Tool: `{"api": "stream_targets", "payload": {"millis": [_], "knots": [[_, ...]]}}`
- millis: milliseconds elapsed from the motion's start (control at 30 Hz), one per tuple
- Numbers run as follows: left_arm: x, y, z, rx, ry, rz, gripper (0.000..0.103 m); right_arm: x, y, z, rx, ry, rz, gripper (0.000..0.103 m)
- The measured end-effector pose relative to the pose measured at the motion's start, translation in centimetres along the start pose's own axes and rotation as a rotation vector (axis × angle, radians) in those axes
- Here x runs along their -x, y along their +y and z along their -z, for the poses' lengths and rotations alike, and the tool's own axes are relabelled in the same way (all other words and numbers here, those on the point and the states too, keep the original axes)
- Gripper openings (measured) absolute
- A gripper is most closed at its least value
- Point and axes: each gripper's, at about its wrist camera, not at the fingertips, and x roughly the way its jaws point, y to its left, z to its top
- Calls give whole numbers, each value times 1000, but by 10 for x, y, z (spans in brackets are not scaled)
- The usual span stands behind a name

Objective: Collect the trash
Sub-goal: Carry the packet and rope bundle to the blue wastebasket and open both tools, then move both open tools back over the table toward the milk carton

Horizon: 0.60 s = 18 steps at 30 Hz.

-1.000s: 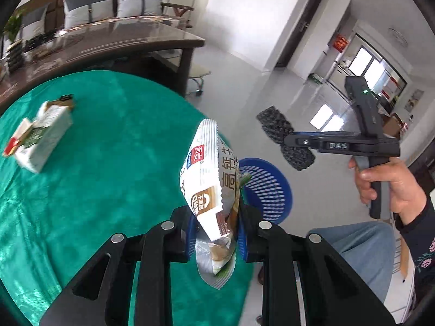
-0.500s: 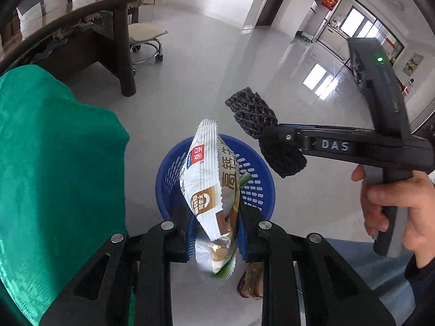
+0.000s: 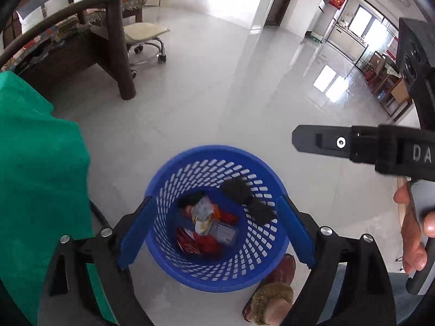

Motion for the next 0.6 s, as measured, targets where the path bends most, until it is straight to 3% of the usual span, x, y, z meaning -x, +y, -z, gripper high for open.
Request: {"api": "stream_targets", "payload": {"millis": [100,167,300,433,600], "knots": [[44,5,5,-12,-86,-37,93,26,12,-4,33,-109,43,80],[79,7,11,-19,-152,-65,97,44,25,-4,73,-185,61,93],[147,36,20,0,-244,-121,98,70,56,3,163,-308,66,94],[203,84,43,33,-268,-199,98,79,95,11,261,-377,80,94],[259,166,92,147,-243,-327,98,76,154,23,404,-457,89,94]]}}
